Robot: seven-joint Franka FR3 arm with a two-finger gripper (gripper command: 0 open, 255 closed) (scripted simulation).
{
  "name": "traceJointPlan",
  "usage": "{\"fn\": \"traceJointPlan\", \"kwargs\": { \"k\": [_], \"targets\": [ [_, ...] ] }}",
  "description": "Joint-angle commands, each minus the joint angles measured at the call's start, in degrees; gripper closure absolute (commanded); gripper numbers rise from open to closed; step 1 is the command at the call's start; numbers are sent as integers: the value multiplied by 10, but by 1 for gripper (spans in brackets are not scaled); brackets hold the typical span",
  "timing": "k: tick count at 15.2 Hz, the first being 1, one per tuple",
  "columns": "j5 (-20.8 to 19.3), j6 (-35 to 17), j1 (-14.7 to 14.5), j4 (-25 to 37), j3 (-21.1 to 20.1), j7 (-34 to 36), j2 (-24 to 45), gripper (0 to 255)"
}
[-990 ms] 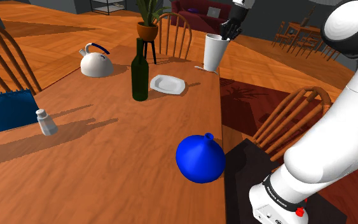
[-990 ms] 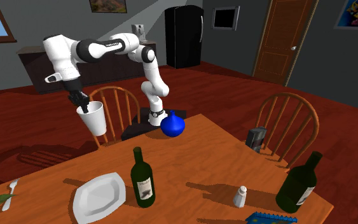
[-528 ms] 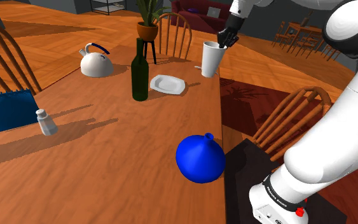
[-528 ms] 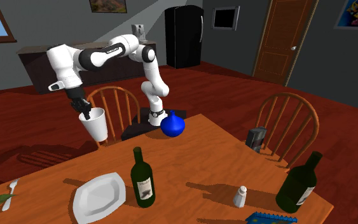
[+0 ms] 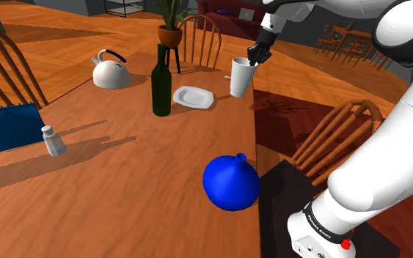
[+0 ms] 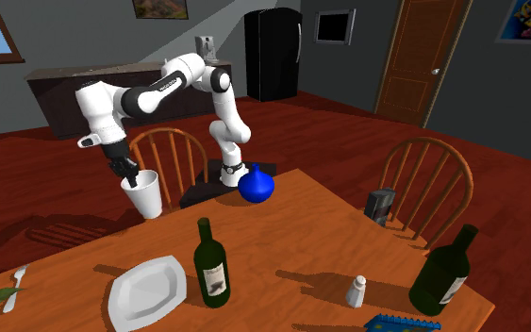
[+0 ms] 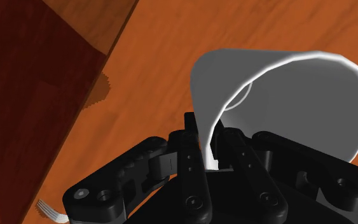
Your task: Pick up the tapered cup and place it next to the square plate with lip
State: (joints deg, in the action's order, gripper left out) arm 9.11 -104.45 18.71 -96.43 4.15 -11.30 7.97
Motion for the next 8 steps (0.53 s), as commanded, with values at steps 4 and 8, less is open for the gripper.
{"fn": "traceJointPlan", "kwargs": {
  "k": [4,8],
  "targets": [
    [2,-38,0,-37,0,-6,1,255],
    [4,-67,0,-61,-1,-10,6,255]
  ]
}}
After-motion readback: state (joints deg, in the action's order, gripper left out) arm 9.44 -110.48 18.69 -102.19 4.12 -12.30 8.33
